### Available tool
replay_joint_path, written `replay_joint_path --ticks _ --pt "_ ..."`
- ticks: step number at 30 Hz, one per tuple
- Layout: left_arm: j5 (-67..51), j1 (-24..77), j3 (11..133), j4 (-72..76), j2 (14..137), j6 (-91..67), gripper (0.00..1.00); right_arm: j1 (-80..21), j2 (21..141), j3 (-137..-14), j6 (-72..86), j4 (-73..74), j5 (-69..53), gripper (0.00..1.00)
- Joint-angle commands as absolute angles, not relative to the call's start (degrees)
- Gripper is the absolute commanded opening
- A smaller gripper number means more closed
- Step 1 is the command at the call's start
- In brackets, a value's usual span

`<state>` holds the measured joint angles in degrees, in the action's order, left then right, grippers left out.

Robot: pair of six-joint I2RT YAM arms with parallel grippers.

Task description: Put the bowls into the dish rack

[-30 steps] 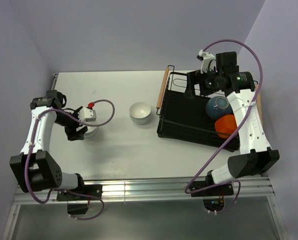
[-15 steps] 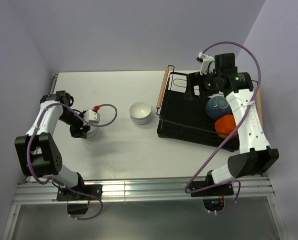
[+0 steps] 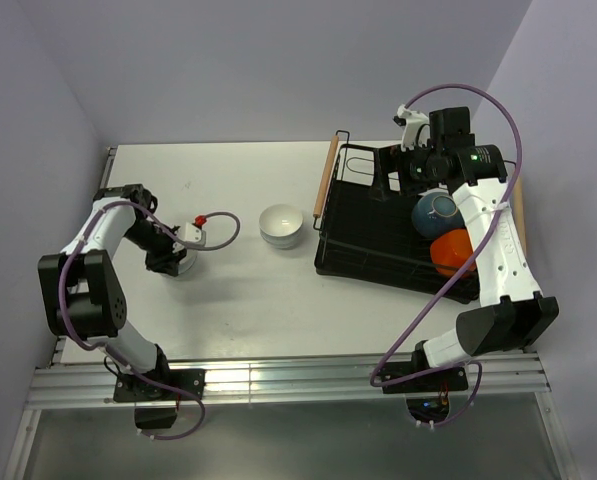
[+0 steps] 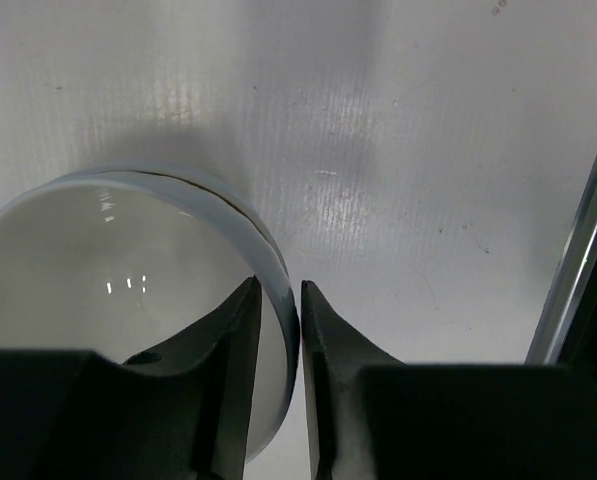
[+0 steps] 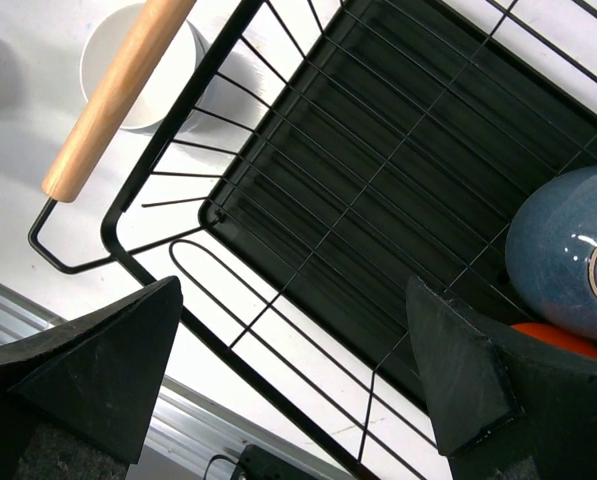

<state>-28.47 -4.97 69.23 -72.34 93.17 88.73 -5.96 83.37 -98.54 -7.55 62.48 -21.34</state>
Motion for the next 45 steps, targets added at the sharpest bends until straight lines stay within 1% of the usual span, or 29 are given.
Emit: replay_joint_path --ticks 1,2,4,5,7,8,9,15,22,23,25,27,32,33,36,37,39,40,41,44,45 --pt "-28.4 -4.0 70.8 -74.9 93.1 88.8 0.28 -5.9 82.2 -98.3 -8.4 62.8 -20.8 1.00" --pt "-28.1 -3.8 70.6 -74.9 92.8 88.5 0.26 -5.9 82.2 -98.2 -8.4 62.8 -20.8 1.00" --pt "-27.6 -3.3 70.5 -74.9 92.6 88.4 0.18 -5.9 82.2 -98.1 -8.3 62.7 -21.1 1.00" --pt "-27.6 -3.2 70.6 -75.0 92.4 88.3 0.12 -5.9 82.1 -98.1 -8.3 62.8 -21.2 1.00" --pt "-27.5 -3.1 70.9 -75.3 91.9 87.8 0.08 -5.8 81.8 -98.1 -8.2 62.6 -21.3 1.00" --pt "-27.6 -3.0 71.4 -75.1 91.2 87.2 0.03 -5.9 81.7 -98.2 -8.1 62.5 -21.4 1.00" --pt "-27.7 -2.9 71.7 -74.8 90.7 86.5 0.00 -5.9 81.6 -98.2 -8.0 62.4 -21.4 1.00" --pt "-27.6 -2.0 74.9 -74.6 86.4 83.2 0.00 -5.9 80.0 -98.6 -5.9 60.7 -23.3 1.00" --pt "-30.3 -0.5 84.6 -75.1 79.5 80.2 0.00 -5.9 77.6 -99.3 -0.1 55.7 -24.1 1.00" --pt "-30.4 2.2 85.6 -74.8 78.6 79.4 0.00 -5.9 77.4 -99.4 1.5 54.7 -23.8 1.00" --pt "-31.3 4.3 88.0 -71.9 75.3 77.7 0.00 -5.8 76.8 -99.7 3.8 53.7 -23.0 1.00" --pt "-31.6 7.9 89.0 -66.7 73.0 75.6 0.00 -5.6 76.2 -99.6 5.1 52.1 -22.9 1.00" --pt "-29.7 19.8 91.2 -56.7 68.9 71.2 0.00 -4.6 75.1 -100.4 7.2 50.4 -25.9 0.98" --pt "-28.7 23.3 92.8 -54.5 69.3 69.9 0.00 -4.2 75.5 -101.8 6.9 51.0 -27.8 0.99" --pt "-26.4 28.8 94.6 -50.6 70.0 67.2 0.00 -2.0 75.7 -103.3 6.4 52.6 -32.7 1.00" --pt "-24.5 32.6 94.5 -49.1 70.6 66.7 0.00 -1.3 75.6 -103.4 6.5 52.9 -37.1 1.00" --pt "-22.2 36.5 93.9 -44.8 71.0 67.0 0.00 1.8 75.0 -102.7 7.8 52.4 -40.8 1.00" --pt "-21.0 40.0 93.6 -43.7 71.9 67.7 0.00 3.1 74.6 -102.1 9.9 51.9 -43.2 1.00" --pt "-18.8 41.7 93.5 -42.6 72.5 69.5 0.00 4.4 74.1 -101.5 11.1 50.1 -48.2 1.00" --pt "-18.0 45.8 93.7 -40.3 75.2 71.4 0.00 9.9 72.6 -98.3 16.7 45.9 -57.4 1.00" --pt "-18.1 46.2 94.0 -38.2 75.8 71.6 0.00 10.8 72.2 -97.1 17.4 45.4 -58.4 1.00"
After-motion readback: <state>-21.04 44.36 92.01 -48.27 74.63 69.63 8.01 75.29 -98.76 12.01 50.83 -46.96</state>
